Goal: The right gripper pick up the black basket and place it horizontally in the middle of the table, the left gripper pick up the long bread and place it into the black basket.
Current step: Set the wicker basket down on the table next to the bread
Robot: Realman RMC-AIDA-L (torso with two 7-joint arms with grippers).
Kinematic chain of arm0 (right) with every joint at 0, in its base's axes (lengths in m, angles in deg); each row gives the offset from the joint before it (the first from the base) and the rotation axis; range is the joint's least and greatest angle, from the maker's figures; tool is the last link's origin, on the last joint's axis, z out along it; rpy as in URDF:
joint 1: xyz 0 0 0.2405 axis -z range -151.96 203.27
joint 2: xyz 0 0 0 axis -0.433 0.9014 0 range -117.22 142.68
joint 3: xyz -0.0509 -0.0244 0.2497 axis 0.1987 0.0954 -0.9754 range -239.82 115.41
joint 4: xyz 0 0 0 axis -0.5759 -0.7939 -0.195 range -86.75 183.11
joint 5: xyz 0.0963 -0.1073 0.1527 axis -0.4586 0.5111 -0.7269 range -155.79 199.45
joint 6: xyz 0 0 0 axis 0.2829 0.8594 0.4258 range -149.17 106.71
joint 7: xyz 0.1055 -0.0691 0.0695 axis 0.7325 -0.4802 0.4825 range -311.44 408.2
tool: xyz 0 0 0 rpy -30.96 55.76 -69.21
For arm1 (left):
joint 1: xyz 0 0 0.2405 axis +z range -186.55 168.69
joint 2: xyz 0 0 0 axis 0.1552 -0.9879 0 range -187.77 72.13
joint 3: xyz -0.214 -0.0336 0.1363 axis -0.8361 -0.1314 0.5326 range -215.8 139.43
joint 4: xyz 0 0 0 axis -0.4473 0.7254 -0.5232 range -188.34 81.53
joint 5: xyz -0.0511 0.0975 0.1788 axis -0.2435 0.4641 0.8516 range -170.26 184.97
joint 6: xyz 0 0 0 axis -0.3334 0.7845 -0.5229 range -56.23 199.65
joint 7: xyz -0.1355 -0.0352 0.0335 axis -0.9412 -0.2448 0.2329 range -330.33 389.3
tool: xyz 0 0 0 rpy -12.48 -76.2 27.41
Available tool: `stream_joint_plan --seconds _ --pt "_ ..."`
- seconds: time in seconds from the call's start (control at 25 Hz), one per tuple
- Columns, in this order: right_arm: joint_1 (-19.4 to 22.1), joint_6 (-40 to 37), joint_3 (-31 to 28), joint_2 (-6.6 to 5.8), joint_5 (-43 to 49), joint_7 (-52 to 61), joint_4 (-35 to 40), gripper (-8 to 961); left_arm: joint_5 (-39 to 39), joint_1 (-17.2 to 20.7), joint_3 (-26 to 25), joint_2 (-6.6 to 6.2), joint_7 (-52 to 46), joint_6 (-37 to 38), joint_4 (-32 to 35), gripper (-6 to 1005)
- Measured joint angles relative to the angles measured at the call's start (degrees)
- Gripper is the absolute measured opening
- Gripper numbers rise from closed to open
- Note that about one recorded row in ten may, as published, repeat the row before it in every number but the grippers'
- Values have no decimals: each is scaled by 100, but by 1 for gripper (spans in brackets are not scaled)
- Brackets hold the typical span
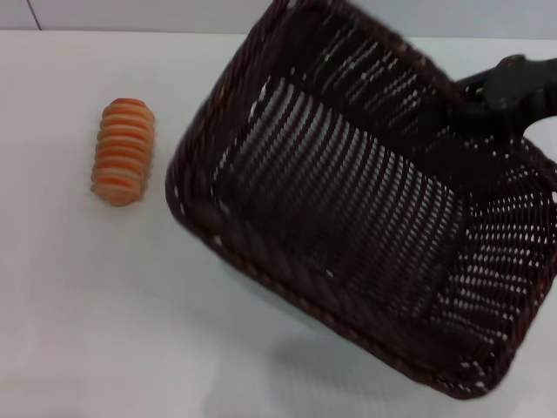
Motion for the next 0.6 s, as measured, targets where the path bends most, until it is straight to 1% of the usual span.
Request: stream_joint_plan --seconds 0.12,0.16,0.24,0.32,0.36,0.52,0.6 --pt "-117 115 71 -24 162 -3 126 162 29 0 -24 -7 7 0 0 814" --pt "-240 194 115 -60 388 18 306 162 38 -15 -30 -13 9 0 14 814" --pt "-344 214 131 -101 610 32 478 162 38 -33 -30 -15 10 -2 27 814" --pt "-401 217 135 -124 738 37 548 162 38 -36 -28 -17 10 -5 27 814" --pt "-480 220 137 -157 1014 38 603 162 38 -36 -28 -17 10 -5 27 814" --pt "-740 191 114 -265 1490 -61 845 162 36 -68 5 -10 53 -72 36 814" --pt "-777 184 105 -277 1512 -111 899 161 36 -72 62 -1 62 -72 56 814"
